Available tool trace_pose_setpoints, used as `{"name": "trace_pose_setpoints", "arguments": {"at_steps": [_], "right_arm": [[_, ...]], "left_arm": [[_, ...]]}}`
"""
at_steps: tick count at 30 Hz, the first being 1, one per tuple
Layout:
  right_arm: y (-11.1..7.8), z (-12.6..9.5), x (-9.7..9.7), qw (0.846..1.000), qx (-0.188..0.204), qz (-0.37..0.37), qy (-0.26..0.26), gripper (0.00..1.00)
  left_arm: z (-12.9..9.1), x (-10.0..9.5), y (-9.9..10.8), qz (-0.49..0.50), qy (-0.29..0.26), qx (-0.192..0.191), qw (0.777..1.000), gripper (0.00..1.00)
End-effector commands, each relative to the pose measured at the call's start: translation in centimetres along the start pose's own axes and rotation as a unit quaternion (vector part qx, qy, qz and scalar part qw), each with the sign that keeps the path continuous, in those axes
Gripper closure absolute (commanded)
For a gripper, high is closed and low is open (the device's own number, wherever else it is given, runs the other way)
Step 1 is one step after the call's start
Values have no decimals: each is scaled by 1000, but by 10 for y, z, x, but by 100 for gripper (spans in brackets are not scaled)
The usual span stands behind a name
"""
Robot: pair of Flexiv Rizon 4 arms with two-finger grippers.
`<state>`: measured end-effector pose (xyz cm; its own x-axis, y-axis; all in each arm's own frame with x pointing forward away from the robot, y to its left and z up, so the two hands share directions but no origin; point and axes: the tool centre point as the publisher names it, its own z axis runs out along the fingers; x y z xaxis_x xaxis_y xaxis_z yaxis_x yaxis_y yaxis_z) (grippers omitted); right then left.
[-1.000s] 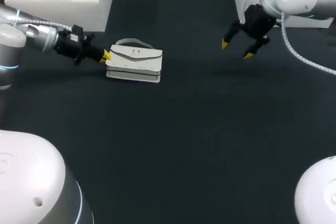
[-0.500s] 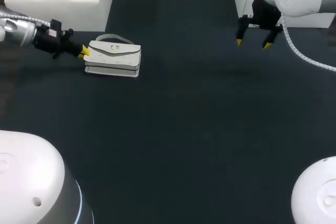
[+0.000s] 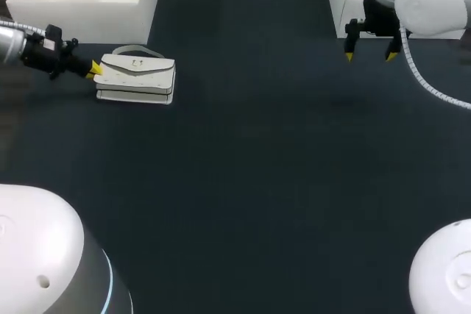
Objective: Pick up the bag, open it, inspect its contents, close it, and place it on the opposite side
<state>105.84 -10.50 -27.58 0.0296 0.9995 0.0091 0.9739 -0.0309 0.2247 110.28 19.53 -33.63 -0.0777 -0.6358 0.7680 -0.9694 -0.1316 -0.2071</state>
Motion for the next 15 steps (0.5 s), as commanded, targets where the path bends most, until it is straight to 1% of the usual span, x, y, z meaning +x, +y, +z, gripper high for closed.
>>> {"name": "trace_pose_setpoints", "arguments": {"at_steps": [1, 6, 15], "right_arm": [[-5, -6, -4, 1000, -10, 5, -8, 0], [-4, -10, -10, 1000, -11, 7, -20, 0], [-3, -14, -11, 999, -14, 15, -29, 0]], "left_arm": [[-14, -17, -9, 2, 17, -18, 1000, 100], [-31, -33, -16, 3, 18, -18, 1000, 100], [-53, -62, -30, 1, 13, -23, 1000, 100]]}}
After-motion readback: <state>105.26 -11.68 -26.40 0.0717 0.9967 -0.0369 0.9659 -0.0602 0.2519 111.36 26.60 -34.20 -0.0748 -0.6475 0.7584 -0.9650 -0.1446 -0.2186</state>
